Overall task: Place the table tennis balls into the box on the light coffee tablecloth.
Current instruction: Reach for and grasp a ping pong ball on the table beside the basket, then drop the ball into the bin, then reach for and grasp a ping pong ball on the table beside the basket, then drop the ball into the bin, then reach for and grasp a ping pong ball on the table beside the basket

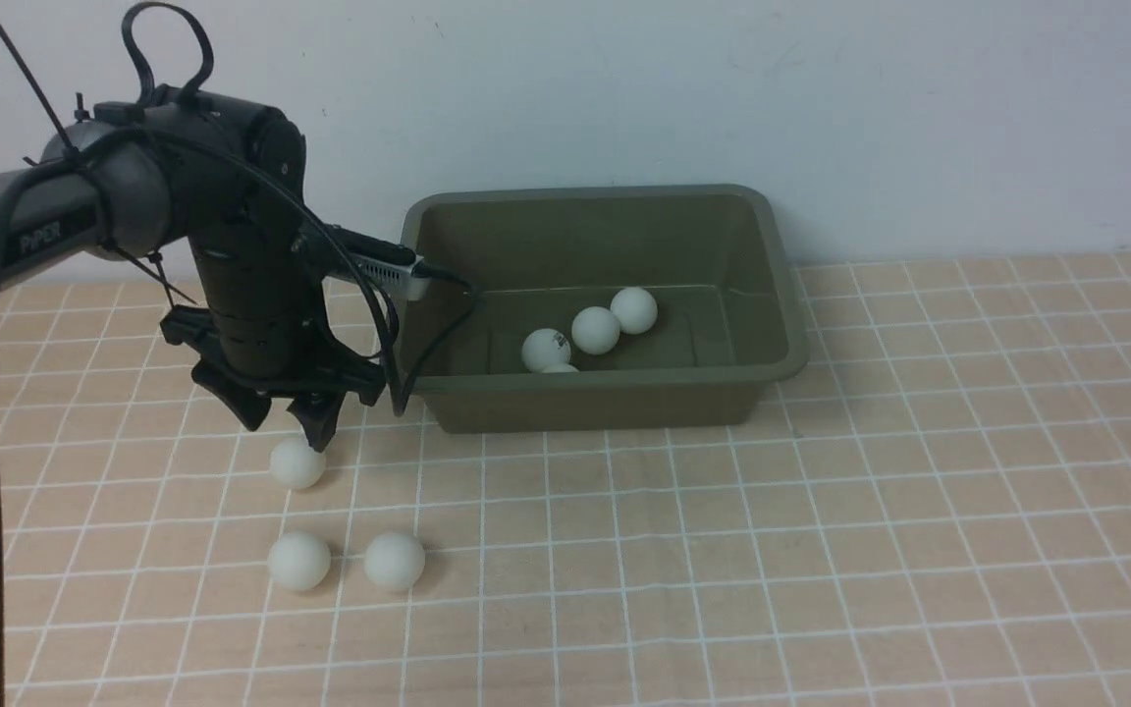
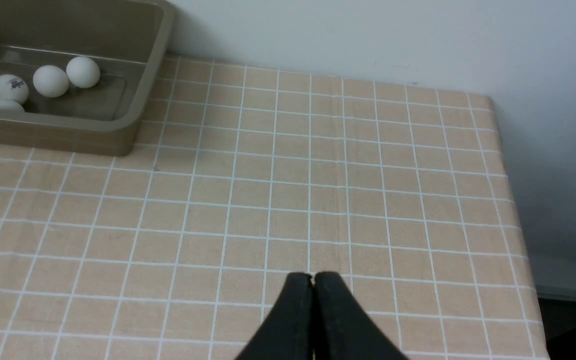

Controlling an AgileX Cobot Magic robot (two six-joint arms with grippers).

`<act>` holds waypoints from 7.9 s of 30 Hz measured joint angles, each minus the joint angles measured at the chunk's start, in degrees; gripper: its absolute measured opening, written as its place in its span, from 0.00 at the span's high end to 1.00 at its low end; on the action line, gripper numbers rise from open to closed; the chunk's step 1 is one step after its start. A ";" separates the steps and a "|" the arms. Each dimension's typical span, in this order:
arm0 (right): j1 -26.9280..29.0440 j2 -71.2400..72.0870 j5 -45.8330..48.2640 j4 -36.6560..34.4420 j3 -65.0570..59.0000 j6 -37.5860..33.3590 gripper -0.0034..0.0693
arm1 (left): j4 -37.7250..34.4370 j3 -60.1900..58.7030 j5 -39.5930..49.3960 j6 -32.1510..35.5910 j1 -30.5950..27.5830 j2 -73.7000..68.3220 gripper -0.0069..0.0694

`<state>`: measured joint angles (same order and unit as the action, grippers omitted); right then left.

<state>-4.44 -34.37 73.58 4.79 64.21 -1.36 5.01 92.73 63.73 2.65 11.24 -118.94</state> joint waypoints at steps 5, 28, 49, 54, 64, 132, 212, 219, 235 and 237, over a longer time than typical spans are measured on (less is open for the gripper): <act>0.00 0.00 0.00 0.00 0.00 0.00 0.98 | 0.08 0.00 0.00 0.00 0.00 -1.11 0.43; 0.00 0.00 0.00 -0.13 0.00 0.00 0.98 | 3.44 2.22 2.34 0.00 0.00 -4.64 0.50; 0.00 0.00 0.00 0.26 -0.07 0.00 0.98 | -12.11 25.59 4.32 2.65 7.22 -5.21 0.50; 0.00 0.00 0.00 0.26 -0.07 0.00 0.98 | -12.30 25.59 3.21 2.71 7.88 -7.46 0.50; 0.00 0.00 0.00 0.21 -0.07 0.00 0.98 | -12.30 25.59 1.83 4.63 7.92 -9.83 0.50; 0.00 0.00 -0.26 -7.74 -5.41 -5.78 0.98 | -15.92 -29.14 -18.73 -3.39 -2.34 17.17 0.41; 0.00 0.00 -0.57 -7.91 -5.41 -5.97 0.98 | -35.77 26.11 4.60 18.04 -2.34 -11.30 0.27; 0.00 0.00 -0.57 -7.93 -5.41 -5.97 0.98 | -34.26 27.35 6.35 16.47 -2.34 -5.91 0.27; 0.00 0.00 -0.63 -7.93 -5.41 -5.97 0.98 | -20.24 8.58 7.43 7.60 -2.29 21.88 0.27; 0.00 0.00 -0.88 -7.93 -5.41 -5.97 0.98 | -20.35 0.85 7.63 7.96 -2.29 25.54 0.27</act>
<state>-4.44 -34.37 72.70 -3.14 58.80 -7.32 -15.34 93.58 71.36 10.61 8.95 -93.40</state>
